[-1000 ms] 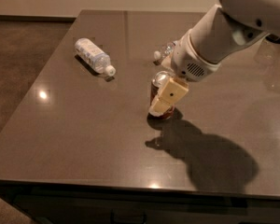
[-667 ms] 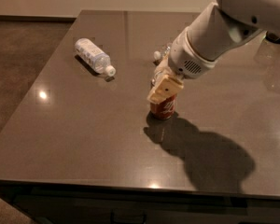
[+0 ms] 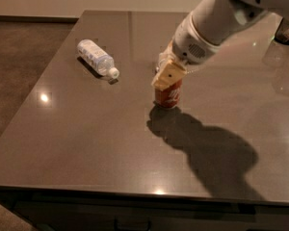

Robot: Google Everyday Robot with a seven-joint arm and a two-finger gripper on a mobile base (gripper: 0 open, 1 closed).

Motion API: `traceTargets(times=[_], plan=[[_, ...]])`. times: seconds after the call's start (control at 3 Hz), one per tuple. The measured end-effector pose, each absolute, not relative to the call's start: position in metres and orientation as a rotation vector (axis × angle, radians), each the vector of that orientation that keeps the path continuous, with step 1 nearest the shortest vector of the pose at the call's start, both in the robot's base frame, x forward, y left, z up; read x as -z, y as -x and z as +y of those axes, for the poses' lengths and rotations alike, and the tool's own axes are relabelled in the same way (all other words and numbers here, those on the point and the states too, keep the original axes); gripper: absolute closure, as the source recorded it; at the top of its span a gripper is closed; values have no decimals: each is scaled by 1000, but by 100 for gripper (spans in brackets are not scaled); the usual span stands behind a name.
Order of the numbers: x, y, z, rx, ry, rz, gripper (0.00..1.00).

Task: Move coke can near water bottle

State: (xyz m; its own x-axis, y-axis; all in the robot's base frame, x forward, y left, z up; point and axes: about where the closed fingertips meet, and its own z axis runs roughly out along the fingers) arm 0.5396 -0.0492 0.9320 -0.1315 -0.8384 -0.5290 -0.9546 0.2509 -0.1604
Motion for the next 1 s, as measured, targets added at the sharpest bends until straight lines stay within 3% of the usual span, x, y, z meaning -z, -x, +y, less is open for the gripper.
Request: traceTargets(times=[0.33, 1.0], plan=[[-946, -593, -58, -281, 1579, 2041, 100], [-941, -661, -88, -282, 1457, 2130, 100]])
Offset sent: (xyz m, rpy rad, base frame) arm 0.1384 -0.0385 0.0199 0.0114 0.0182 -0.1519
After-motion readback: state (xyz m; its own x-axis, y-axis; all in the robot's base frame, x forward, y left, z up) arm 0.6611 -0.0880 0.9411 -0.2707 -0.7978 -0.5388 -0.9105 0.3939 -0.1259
